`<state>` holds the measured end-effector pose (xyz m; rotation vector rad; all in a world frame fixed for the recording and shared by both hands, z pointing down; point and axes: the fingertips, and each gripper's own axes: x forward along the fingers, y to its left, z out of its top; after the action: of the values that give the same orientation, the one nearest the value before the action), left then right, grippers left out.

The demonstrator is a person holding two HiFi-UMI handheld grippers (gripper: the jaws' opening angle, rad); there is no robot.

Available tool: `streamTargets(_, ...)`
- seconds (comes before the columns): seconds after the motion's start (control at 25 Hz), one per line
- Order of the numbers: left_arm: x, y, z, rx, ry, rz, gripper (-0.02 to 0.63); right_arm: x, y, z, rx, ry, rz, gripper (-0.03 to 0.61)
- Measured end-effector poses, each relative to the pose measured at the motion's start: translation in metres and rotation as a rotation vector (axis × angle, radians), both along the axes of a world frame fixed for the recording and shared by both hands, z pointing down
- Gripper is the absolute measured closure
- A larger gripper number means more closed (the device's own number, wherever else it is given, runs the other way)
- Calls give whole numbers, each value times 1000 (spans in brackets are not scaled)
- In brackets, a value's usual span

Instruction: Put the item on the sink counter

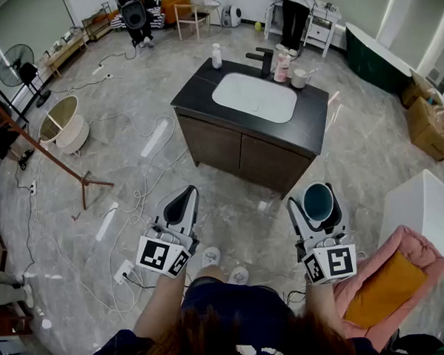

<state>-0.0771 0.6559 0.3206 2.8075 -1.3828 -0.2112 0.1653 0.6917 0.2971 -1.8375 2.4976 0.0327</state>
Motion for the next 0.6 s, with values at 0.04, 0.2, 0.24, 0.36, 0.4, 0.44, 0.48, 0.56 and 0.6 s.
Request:
streamTargets(0.04,1,1,0,1,-1,0,594,1,1,0,0,1,-1,173)
streamTargets(0.2,5,2,0,-1,-4,2,594,5,2,-2,4,-10,-10,172)
streamTargets(0.24,7,1,1,-2,-7,2,594,7,1,-2,6,-16,-12,172)
streamTargets(0.36,8,-6,3,-5,-22,-2,594,8,-9,0,1,-22,-19,172)
streamTargets(0.4,9,-9,4,-6,-27,-3,594,8,-13,2,-2,-23,-21,172)
streamTargets(0.44,8,-13,5,-6,-30,-5,594,7,-18,3,-5,-26,-25,172)
streamTargets(0.48,8,-18,6,-6,-32,-7,593,6,-23,5,-8,-29,-28,172)
streamTargets(0.56,7,-30,9,-8,-35,-8,594,4,-35,9,-13,-37,-34,172)
streamTargets(0.6,6,-37,10,-11,-36,-8,594,2,-42,11,-16,-39,-36,172)
